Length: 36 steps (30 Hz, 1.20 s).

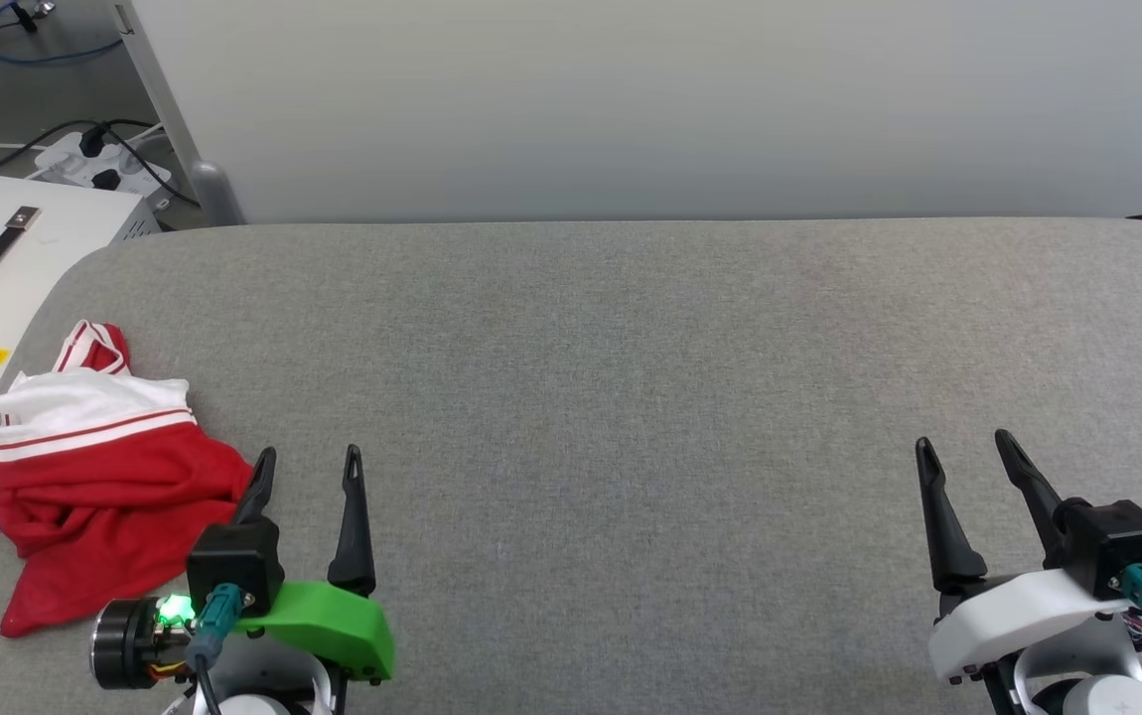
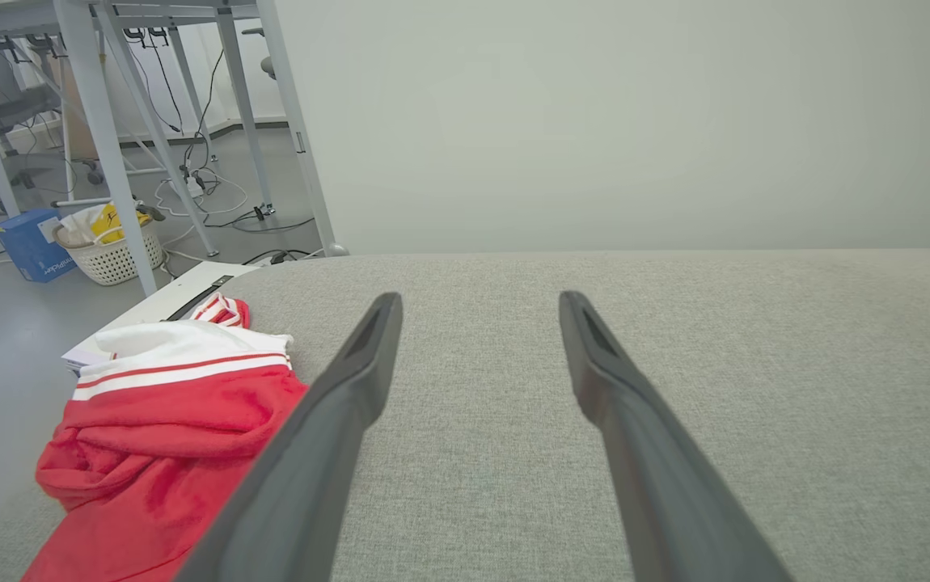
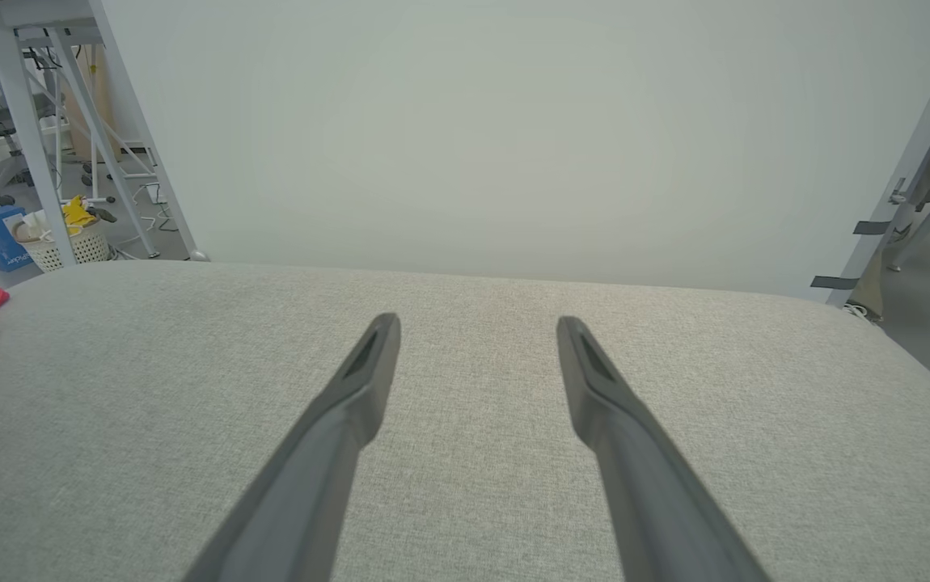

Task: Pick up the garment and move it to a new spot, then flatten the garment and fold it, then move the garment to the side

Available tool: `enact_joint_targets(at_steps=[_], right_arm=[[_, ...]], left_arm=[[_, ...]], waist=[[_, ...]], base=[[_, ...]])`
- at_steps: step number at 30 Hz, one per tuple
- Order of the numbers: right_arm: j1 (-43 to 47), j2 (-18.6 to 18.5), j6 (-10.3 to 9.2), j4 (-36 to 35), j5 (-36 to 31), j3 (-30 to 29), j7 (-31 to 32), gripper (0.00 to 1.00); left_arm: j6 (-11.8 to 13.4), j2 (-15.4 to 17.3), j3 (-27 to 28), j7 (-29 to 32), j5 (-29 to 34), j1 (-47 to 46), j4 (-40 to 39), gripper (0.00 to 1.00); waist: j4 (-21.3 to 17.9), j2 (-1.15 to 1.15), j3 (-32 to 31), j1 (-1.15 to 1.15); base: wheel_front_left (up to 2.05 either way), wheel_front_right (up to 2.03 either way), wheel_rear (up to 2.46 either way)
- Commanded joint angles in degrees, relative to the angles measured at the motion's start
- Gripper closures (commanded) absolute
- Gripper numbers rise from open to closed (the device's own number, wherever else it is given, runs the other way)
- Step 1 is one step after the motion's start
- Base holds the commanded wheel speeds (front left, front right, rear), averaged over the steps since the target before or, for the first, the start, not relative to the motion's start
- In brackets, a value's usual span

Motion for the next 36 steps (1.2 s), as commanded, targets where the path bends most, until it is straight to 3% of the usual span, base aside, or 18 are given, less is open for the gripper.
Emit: enact_joint_targets(at_steps=[1,36], right_arm=[[0.8,0.0,-0.02,-0.5,0.5,0.1,-0.6,0.00],[2.0,0.0,-0.03,-0.2,2.5,0.2,-4.7,0.00]], left_arm=[[0.6,-0.1,0.0,-0.6,-0.3,-0.1,-0.1,0.00],[1.0,-0.2,-1.1,-4.8,-1.8,0.3,0.8,0.00]], waist=[[0.0,0.00,0.0,0.00],[0.2,0.00,0.4,0.00]], base=[[0.00,0.00,0.00],[0.00,0.00,0.00]])
